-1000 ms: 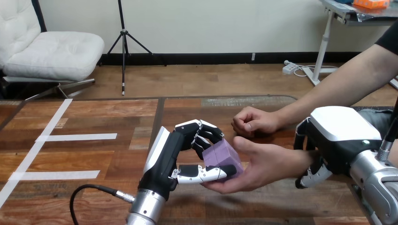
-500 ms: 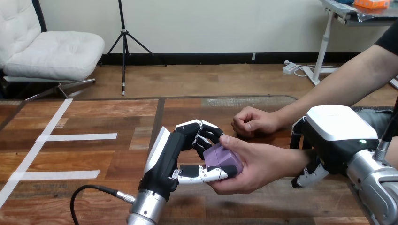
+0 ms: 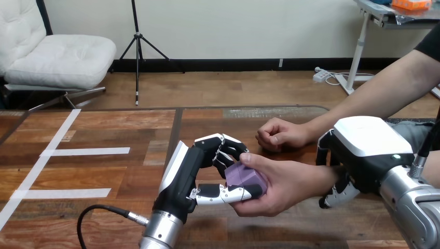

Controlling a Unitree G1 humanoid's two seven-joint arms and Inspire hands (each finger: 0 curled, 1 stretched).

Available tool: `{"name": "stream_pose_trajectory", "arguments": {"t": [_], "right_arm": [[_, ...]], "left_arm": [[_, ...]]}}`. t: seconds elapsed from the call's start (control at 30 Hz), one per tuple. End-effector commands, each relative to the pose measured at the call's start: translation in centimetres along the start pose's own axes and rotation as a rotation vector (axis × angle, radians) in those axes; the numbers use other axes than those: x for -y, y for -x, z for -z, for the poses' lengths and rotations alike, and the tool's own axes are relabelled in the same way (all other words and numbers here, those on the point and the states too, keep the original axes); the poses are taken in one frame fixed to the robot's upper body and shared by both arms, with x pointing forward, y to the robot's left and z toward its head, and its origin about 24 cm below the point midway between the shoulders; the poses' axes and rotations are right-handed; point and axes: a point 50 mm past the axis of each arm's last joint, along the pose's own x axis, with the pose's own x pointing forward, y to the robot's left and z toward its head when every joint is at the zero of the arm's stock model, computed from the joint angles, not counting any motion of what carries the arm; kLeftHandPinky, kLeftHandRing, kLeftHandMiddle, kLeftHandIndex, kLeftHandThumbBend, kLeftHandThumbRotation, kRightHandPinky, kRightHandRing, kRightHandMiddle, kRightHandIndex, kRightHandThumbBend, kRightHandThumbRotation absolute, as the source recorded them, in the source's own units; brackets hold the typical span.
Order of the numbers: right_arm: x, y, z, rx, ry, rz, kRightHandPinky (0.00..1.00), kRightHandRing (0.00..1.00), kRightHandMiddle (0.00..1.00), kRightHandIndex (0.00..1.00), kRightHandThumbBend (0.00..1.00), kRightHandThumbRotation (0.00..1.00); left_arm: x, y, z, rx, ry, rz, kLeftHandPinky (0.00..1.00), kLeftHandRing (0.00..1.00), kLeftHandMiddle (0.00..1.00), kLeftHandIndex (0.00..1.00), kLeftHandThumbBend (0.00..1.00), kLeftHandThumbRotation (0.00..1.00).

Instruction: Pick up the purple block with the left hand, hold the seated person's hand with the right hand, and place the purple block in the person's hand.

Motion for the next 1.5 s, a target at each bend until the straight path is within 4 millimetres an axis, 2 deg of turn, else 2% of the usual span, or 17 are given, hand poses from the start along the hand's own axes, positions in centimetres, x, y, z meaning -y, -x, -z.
{"name": "stream_pose_trajectory", "arguments": {"t": [0.0,0.63,1.47], "right_arm": [[2.69,-0.20,-1.29,0.053,0.003,0.117,0.32,0.40,0.48,0.50,0.79,0.00],[2.56,-0.51,-1.78,0.076,0.005,0.131,0.30,0.38,0.47,0.49,0.82,0.00],[1.94,-0.67,-1.52,0.078,-0.007,0.133,0.31,0.37,0.47,0.49,0.80,0.00]], "left_arm": [[-0.25,-1.37,-1.45,0.081,-0.002,-0.014,0.35,0.41,0.49,0.53,0.75,0.05],[0.00,-1.27,-1.38,0.077,0.009,-0.005,0.35,0.41,0.49,0.52,0.75,0.05],[-0.09,-1.31,-1.34,0.076,0.006,-0.002,0.35,0.41,0.49,0.53,0.74,0.06]]}}
